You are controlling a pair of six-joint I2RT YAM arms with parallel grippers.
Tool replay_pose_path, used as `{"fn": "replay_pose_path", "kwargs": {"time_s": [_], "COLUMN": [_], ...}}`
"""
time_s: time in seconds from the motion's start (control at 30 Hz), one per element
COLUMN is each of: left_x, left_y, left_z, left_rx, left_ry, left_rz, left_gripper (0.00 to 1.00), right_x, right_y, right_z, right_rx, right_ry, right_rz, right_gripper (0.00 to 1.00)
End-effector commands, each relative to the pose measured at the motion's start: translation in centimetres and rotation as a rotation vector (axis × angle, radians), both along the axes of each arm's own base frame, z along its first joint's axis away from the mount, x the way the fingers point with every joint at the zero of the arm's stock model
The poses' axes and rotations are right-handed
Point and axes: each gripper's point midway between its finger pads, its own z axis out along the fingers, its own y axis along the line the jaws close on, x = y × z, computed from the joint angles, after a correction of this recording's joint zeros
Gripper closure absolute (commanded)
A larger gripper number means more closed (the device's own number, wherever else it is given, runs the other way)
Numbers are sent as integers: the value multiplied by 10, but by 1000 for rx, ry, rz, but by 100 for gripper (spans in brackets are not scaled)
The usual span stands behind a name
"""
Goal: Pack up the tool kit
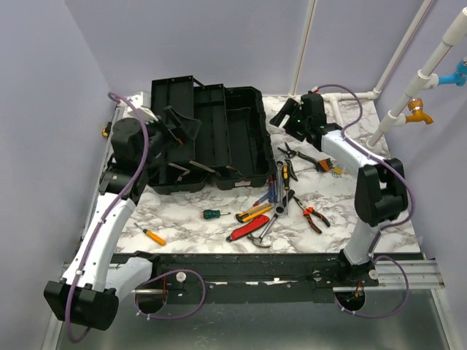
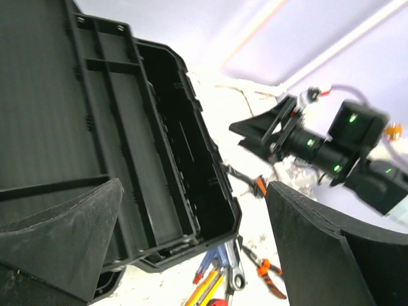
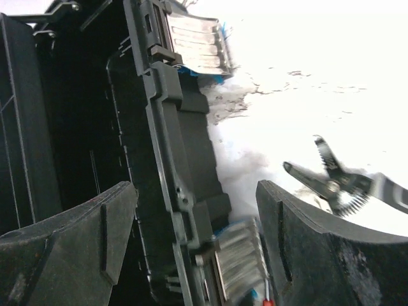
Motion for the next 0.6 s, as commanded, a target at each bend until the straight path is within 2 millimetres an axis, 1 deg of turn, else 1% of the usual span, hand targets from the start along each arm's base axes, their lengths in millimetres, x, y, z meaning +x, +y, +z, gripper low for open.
{"fn": "replay_pose_path", "kwargs": {"time_s": [0.0,0.07,0.1,0.17,0.23,0.3,0.37,0.4,0.43,0.57], "left_x": [-26,-39,-47,-59,-69,-77,-83,-86,-89,-99], "left_y": [-32,-54,-69,-89,-101,-104,-101,-99,-97,-84], "left_z": [-10,-24,-33,-53,-75,-91,-99,-101,-97,-98], "left_rx": [152,199,226,282,340,370,364,367,352,328], "left_ry": [-54,-63,-72,-76,-87,-95,-120,-140,-178,-259], "left_rz": [-21,-75,-126,-179,-209,-218,-225,-230,-230,-209], "left_gripper": [1,2,2,2,2,1,2,1,2,2], "right_x": [-33,-51,-62,-81,-99,-113,-124,-128,-132,-145], "right_y": [-53,-66,-74,-81,-87,-83,-81,-78,-73,-59], "right_z": [6,1,-3,-10,-18,-24,-33,-38,-42,-68], "right_rx": [-213,-263,-288,-306,-325,-317,-308,-296,-276,-228], "right_ry": [8,20,38,62,79,88,113,121,129,176], "right_rz": [-108,-123,-137,-135,-120,-67,-44,-20,9,60], "right_gripper": [17,19,20,22,25,29,35,38,40,42]}}
